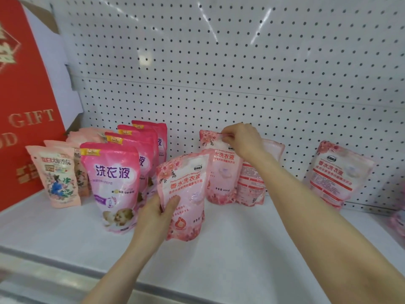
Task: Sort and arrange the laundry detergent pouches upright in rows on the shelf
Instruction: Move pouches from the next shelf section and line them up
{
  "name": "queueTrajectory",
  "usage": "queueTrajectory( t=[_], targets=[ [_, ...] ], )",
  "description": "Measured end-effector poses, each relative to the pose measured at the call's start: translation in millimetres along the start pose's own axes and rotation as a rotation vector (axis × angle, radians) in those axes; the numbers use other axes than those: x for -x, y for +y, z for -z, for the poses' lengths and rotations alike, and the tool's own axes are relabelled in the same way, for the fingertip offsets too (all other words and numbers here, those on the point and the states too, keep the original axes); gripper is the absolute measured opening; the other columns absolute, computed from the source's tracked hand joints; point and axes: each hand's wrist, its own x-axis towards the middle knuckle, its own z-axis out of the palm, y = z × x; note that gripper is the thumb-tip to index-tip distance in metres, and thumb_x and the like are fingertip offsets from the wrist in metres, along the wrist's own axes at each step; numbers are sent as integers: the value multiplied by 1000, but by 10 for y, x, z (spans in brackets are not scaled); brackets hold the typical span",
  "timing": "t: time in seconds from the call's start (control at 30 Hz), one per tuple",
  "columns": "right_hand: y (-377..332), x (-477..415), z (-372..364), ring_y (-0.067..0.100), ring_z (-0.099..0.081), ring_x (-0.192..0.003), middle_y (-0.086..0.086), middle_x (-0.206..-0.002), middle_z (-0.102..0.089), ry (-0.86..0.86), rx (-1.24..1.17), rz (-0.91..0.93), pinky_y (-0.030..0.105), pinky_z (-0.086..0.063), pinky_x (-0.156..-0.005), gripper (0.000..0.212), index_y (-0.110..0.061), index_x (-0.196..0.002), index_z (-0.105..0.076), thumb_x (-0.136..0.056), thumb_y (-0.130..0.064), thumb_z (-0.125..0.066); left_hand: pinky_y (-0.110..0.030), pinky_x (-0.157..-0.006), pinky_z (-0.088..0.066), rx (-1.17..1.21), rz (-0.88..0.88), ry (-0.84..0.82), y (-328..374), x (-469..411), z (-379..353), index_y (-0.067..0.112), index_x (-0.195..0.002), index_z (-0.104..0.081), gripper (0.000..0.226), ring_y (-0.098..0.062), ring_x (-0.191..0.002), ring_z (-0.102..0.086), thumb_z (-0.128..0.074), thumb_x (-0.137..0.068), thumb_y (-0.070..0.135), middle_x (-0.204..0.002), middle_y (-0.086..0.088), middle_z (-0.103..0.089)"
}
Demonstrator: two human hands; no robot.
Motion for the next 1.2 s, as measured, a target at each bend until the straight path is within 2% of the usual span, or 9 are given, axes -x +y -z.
queueTrajectory(
  t=[0.13, 0.27, 0.37, 0.43, 0.53, 0.67, 0.8, 1.07, 1.2],
  targets=[
    [-14, -28, -137, 29, -62, -98, 6, -101, -73, 8, 25, 20, 33, -43, -71, 26, -26, -116, -71, -98, -18, -54, -9, -68, -46, 19, -6, -11, 27, 16, 21, 26, -122, -60, 27, 6, -92, -62, -54, -95, 29, -106, 18, -66],
    [-171, 163, 93, 17, -58, -109, -6, -110, -72, 109, -121, 164, 36, -49, -87, 31, -26, -128, -63, -100, -33, -53, -13, -70, -50, 47, -8, -25, 3, 19, 28, 25, -122, -61, 27, 2, -93, -65, -51, -97, 30, -107, 14, -69],
    [-349, 485, 384, 0, -67, -95, -12, -101, -74, -288, -502, 166, 19, -51, -86, 27, -26, -107, -74, -97, -44, -55, -15, -66, -54, 167, 29, -77, 13, -37, -41, 26, -116, -61, 21, 1, -85, -69, -52, -97, 25, -101, 12, -71],
    [-332, 608, 397, 2, -68, -87, -7, -94, -76, -387, -412, 205, 18, -50, -82, 17, -21, -97, -77, -90, -35, -69, -27, -73, -58, 223, 56, -123, 19, -76, -123, 25, -115, -62, 21, -5, -88, -71, -54, -96, 24, -105, 6, -73],
    [-240, 631, 292, 11, -69, -83, -2, -87, -77, -237, -293, 150, 31, -53, -86, 14, -16, -90, -79, -87, -27, -73, -40, -85, -56, 264, 56, -93, 33, -120, -249, 29, -112, -57, 20, -13, -98, -68, -60, -93, 25, -107, 9, -71],
    [-162, 531, 191, 22, -69, -81, 3, -85, -75, -98, -197, 74, 42, -55, -83, 17, -13, -90, -78, -88, -27, -71, -33, -91, -49, 98, -30, -35, 30, -113, -326, 29, -121, -43, 43, -11, -108, -58, -67, -87, 18, -118, 9, -57],
    [-113, 424, 79, 20, -68, -82, 2, -87, -75, -2, -121, 27, 39, -55, -79, 17, -13, -92, -78, -91, -27, -68, -32, -102, -43, -175, -113, -222, -52, -69, -412, 29, -138, -40, 57, -11, -121, -50, -66, -88, 24, -136, 9, -45],
    [131, 422, 276, 22, -58, -103, -4, -99, -73, 268, -46, -11, 38, -49, -83, 27, -23, -108, -72, -95, -42, -59, -19, -102, -31, -386, -195, -316, -53, -231, -529, 25, -147, -33, 62, -16, -127, -44, -61, -92, 25, -148, 2, -29],
    [353, 459, 500, 32, -59, -111, 10, -122, -66, 24, 196, -214, 41, -51, -88, 43, -22, -136, -51, -95, -32, -60, -25, -101, -39, -357, -189, -309, -64, -285, -538, 28, -145, -37, 60, -17, -119, -48, -62, -91, 25, -142, 2, -33]
  ],
)
